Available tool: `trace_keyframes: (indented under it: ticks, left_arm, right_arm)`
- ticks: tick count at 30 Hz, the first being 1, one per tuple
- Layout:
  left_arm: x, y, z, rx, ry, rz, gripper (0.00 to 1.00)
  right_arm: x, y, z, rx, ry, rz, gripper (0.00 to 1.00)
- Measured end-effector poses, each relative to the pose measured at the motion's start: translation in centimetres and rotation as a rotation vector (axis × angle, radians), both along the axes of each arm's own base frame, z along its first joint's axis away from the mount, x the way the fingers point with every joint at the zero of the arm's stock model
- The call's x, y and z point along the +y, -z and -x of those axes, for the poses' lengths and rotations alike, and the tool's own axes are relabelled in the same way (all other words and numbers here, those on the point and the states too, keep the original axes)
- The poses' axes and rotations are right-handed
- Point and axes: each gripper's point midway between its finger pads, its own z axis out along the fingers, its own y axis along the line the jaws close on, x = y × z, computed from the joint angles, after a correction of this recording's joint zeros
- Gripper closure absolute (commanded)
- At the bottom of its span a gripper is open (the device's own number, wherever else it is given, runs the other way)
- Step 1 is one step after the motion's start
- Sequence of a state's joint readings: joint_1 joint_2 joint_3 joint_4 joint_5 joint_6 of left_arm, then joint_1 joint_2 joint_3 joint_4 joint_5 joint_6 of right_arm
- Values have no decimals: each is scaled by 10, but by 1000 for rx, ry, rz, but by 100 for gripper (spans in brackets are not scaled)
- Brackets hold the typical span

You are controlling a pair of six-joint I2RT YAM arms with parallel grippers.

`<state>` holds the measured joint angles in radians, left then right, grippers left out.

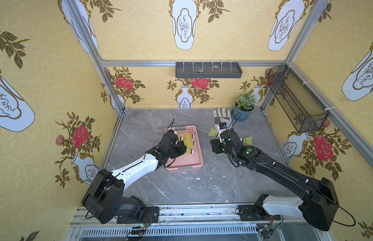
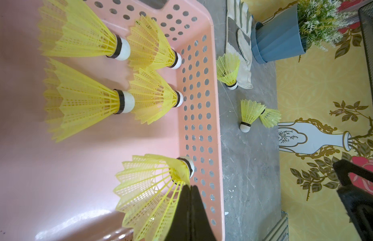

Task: Put the shuttlecocks into the storage box
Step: Place the shuttlecock in the storage box.

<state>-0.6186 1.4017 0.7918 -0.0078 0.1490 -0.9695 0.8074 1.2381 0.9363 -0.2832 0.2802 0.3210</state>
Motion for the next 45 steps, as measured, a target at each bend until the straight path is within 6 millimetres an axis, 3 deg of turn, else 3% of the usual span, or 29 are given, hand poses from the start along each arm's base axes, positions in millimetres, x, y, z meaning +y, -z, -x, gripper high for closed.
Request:
trace_keyframes:
  ticks: [16, 45]
  left_arm:
    - [-10, 34, -12, 46, -28, -12, 100]
    - [-17, 53, -22, 64, -54, 13, 100]
  right_arm:
    - [-3, 4, 3, 8, -1, 2, 33]
    - [-7, 11, 1, 32, -1, 3, 33]
